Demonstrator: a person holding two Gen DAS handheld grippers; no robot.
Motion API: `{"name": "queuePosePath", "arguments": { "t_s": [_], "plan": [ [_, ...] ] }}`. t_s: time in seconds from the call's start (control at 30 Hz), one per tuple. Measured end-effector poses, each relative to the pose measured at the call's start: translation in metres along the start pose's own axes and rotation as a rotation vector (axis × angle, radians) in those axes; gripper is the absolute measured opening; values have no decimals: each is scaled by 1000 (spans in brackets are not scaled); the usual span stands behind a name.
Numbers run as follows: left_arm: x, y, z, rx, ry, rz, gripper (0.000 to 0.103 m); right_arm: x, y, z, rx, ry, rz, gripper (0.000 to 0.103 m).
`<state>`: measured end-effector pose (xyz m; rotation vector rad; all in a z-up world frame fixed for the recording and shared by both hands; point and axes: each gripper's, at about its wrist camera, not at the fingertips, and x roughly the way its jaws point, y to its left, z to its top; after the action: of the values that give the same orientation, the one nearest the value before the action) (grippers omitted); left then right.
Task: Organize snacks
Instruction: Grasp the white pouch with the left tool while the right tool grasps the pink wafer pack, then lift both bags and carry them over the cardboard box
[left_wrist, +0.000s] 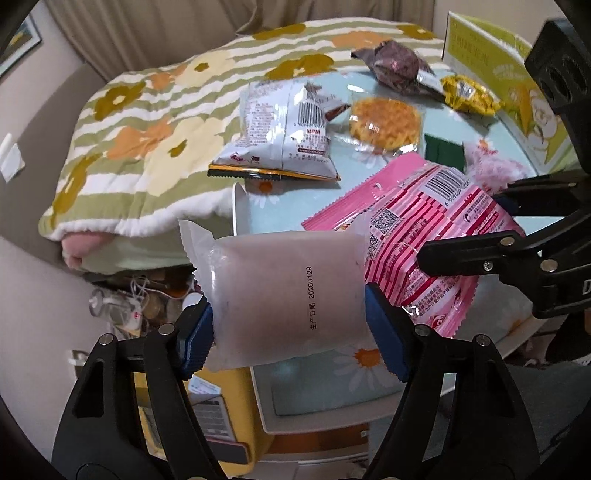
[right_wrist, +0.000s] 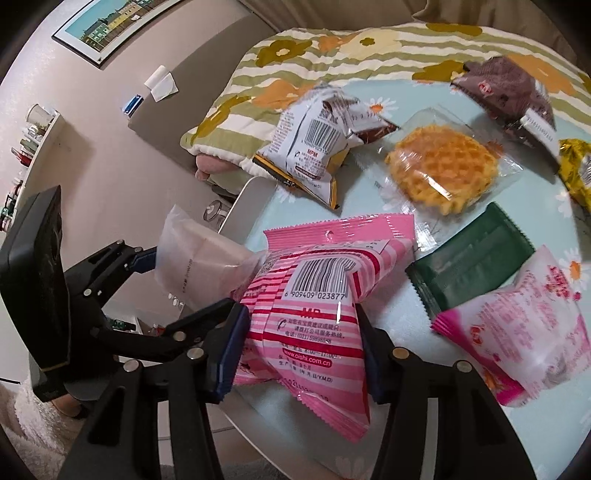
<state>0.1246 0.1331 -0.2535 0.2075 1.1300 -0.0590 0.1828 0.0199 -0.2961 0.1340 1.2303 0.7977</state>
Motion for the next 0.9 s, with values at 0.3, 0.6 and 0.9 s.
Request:
{"name": "queuePosePath", "arguments": {
  "t_s": [0.3, 0.6, 0.9],
  "plan": [
    [-40, -5, 21, -29, -82, -29, 72, -46, 3, -7, 4, -83, -40, 50],
    [-81, -36, 68, -36, -176, -72, 72, -136, -30, -13, 38, -226, -74, 50],
    [-120, -124, 141, -4, -282, -119, 72, -251, -90, -18, 44, -379, -135, 50]
  ]
}}
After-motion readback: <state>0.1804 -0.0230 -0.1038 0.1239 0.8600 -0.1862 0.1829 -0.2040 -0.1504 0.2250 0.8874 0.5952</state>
